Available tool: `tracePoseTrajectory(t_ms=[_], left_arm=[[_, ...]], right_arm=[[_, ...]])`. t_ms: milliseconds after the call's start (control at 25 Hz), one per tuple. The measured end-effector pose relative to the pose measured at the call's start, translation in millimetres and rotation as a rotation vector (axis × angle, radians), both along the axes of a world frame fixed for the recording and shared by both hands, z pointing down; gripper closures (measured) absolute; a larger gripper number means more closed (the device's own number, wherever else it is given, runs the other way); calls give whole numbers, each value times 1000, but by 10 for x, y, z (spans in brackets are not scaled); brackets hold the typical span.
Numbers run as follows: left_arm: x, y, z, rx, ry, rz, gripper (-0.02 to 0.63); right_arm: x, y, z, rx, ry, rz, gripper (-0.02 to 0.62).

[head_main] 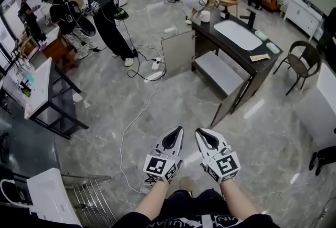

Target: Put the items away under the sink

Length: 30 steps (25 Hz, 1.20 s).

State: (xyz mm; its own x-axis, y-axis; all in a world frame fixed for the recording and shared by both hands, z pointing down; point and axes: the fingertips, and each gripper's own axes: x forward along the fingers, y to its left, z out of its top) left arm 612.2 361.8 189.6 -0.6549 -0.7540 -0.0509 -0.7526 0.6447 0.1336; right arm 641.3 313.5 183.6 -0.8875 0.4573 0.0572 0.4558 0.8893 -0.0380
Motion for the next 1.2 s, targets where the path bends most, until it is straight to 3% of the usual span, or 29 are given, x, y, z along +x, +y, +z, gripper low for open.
tracePoseTrajectory(t_ms=[480, 800, 1200], left_arm=[[-1067, 153, 65, 24, 22, -9, 598], [-2271, 15, 64, 15, 28, -13, 598], [-3591, -538, 84, -37, 28, 84, 598]], right_arm=[[-1141, 251, 57, 0, 12, -41, 557], [-2350, 125, -9, -15, -31, -4, 557], [-3662, -360, 84, -40, 0, 79, 557]])
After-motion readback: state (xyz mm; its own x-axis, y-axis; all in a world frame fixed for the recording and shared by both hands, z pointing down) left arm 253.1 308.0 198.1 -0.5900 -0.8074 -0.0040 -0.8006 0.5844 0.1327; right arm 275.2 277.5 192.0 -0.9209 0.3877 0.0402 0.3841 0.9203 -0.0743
